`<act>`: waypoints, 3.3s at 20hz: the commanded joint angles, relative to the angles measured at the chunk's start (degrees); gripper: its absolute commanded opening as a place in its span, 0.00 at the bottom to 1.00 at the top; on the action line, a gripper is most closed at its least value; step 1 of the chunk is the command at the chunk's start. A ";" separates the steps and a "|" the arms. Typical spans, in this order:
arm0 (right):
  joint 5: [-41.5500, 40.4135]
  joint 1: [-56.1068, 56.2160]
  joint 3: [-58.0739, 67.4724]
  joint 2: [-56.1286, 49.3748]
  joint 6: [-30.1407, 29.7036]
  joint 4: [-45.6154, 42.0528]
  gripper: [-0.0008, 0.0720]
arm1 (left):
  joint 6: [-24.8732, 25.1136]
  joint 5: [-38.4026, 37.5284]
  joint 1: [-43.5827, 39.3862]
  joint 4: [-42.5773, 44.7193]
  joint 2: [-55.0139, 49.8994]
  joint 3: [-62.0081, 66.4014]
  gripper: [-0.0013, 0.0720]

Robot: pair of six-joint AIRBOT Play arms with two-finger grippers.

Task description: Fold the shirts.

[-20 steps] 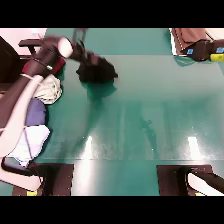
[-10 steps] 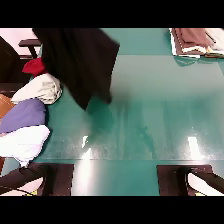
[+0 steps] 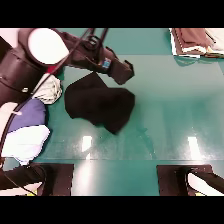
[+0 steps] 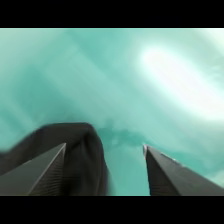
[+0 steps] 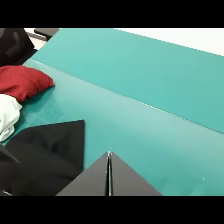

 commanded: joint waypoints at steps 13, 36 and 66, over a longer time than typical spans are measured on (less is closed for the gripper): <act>3.87 0.07 0.04 -3.56 2.29 0.02 0.03 | -2.51 -3.13 43.58 -4.55 -7.96 -22.03 0.81; 14.88 0.00 -7.17 -6.58 6.14 -9.33 0.03 | -0.92 -1.70 39.36 -4.00 -14.93 -17.59 0.05; -7.87 13.42 -40.92 -9.07 11.61 -17.79 0.03 | 2.12 -2.54 41.20 -3.06 6.12 -2.75 0.05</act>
